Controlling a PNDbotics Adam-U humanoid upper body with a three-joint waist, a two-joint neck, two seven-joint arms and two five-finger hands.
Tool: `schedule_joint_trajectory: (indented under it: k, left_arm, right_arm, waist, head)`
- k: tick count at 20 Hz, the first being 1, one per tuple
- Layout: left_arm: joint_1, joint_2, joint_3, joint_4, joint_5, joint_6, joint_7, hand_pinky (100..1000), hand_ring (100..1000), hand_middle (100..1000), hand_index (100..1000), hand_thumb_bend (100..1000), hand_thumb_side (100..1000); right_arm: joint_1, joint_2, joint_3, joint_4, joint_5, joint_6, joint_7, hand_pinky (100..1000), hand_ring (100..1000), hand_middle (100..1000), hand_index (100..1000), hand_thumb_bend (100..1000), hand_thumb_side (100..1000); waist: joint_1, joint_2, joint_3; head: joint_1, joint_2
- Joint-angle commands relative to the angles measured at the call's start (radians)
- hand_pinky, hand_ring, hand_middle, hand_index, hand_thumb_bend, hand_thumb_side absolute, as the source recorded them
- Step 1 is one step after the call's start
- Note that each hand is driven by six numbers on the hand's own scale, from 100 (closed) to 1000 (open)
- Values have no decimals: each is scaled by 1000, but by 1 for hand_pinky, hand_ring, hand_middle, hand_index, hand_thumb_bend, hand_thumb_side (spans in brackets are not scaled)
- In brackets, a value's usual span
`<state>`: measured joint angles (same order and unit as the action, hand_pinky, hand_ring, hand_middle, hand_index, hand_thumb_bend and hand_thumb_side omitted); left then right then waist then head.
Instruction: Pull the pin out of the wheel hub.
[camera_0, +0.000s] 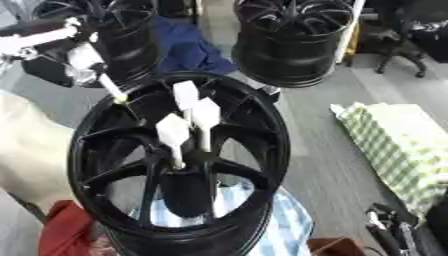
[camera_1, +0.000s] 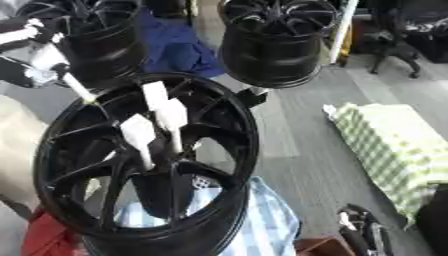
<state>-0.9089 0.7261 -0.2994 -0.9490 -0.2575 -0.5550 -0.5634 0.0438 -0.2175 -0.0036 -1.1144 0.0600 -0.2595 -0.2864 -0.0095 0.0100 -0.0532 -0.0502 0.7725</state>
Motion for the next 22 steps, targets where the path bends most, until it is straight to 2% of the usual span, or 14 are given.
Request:
schedule_joint_trajectory:
  k: [1,5,7,8,9,10,11,12,14,17,22]
  left_arm:
    - [23,111,91,-17,1,-217,-247,542,468,439,656,100,394]
    - [121,216,195,31,-15,-152,-235,567,484,457,677,100,395]
    - [174,260,249,49,-19,-124,-244,628,534,513,731,100,417]
    - [202,271,277,58,-27,-111,-248,682,599,593,804,100,486]
    - [228,277,303,75,-38,-97,-249,721,650,659,862,167,565]
    - [256,276,331,98,-53,-81,-242,780,735,756,909,290,669]
    - [283,272,357,114,-67,-66,-230,794,749,774,920,314,693]
    - [309,264,384,124,-74,-53,-215,843,800,835,947,389,765]
    - [365,241,440,122,-69,-27,-182,878,837,871,964,434,821]
    - [448,189,523,76,-39,-2,-132,877,841,874,964,406,868]
    - [571,68,633,-52,39,27,-49,797,770,779,917,180,841]
  right_arm:
    - [-8,-28,-6,-9,-4,-1,-4,602,546,540,792,100,521]
    - [-11,-29,-9,-9,-6,0,-8,602,546,540,791,100,520]
    - [-14,-29,-8,-10,-6,0,-7,602,546,540,792,100,521]
    - [-14,-29,-8,-10,-6,0,-7,602,546,539,791,100,521]
    - [-15,-29,-8,-11,-6,0,-7,602,546,539,791,100,521]
    - [-15,-29,-9,-11,-6,0,-7,602,546,539,791,100,520]
    - [-16,-30,-8,-11,-5,0,-8,601,546,539,791,100,520]
    - [-17,-30,-8,-11,-5,0,-8,601,546,539,791,100,519]
    - [-18,-30,-8,-10,-4,0,-8,602,546,539,791,100,520]
    - [-20,-30,-7,-9,-3,0,-7,601,545,538,791,100,519]
    - [-23,-27,-6,-10,-4,0,-4,602,546,538,791,100,521]
  waist:
    - [2,-8,-4]
    - [0,-2,0]
    - [-1,1,-3]
    - [0,2,-2]
    - [0,2,-2]
    - [0,3,-1]
    - [0,2,-1]
    - [0,2,-2]
    - [0,1,-3]
    - [-1,3,-5]
    - [-7,10,-8]
  head:
    - [-3,-3]
    - [-7,-3]
    - [-3,-3]
    - [-2,-3]
    - [-2,-3]
    - [-3,-3]
    - [-4,-3]
    - [-4,-3]
    - [-3,-3]
    - [-1,-3]
    - [9,-3]
